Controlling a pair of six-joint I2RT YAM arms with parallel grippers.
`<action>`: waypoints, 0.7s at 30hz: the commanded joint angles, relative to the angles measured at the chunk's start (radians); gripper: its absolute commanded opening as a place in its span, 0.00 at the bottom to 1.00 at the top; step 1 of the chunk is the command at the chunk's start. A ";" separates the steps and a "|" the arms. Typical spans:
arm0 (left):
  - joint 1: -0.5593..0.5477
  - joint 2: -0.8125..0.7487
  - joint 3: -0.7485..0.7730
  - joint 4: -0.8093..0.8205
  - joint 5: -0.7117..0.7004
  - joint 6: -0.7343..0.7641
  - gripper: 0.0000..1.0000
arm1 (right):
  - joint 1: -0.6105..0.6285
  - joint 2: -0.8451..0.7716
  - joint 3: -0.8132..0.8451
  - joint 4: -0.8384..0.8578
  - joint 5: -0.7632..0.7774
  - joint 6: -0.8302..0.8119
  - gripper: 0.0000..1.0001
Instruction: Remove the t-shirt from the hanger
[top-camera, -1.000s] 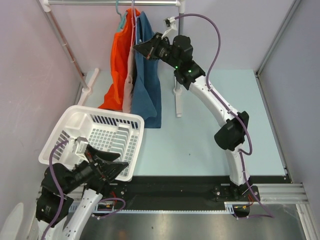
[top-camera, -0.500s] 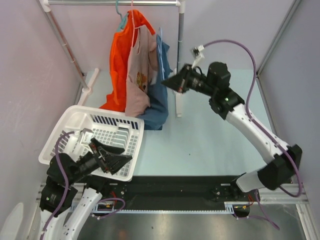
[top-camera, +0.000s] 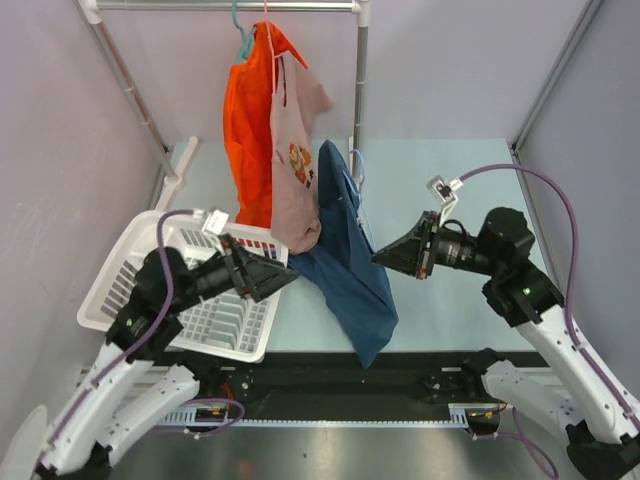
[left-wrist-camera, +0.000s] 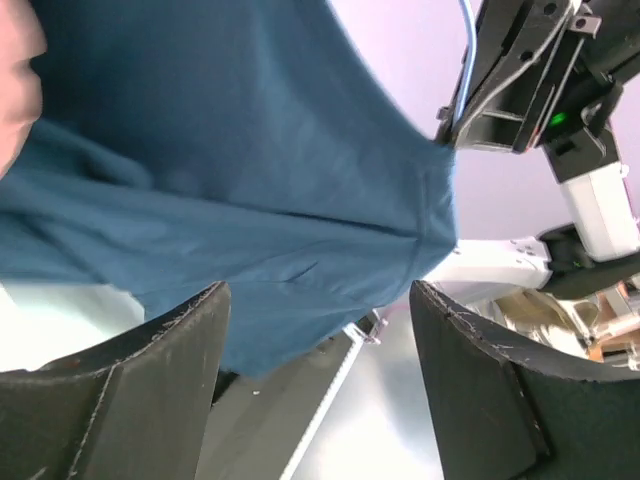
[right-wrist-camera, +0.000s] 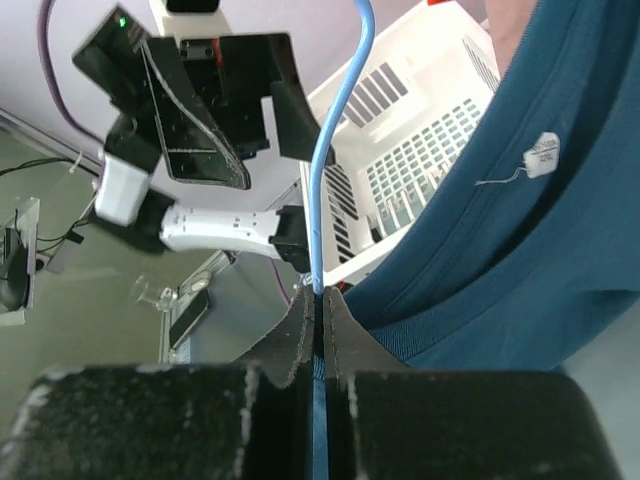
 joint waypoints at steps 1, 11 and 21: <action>-0.221 0.218 0.174 0.075 -0.275 0.092 0.79 | -0.040 -0.046 -0.024 -0.032 -0.059 -0.009 0.00; -0.336 0.496 0.363 0.345 -0.227 0.052 0.84 | -0.046 -0.040 -0.039 -0.045 -0.039 -0.009 0.00; -0.364 0.627 0.552 0.298 -0.357 0.214 0.84 | -0.047 -0.045 -0.051 -0.015 -0.048 0.014 0.00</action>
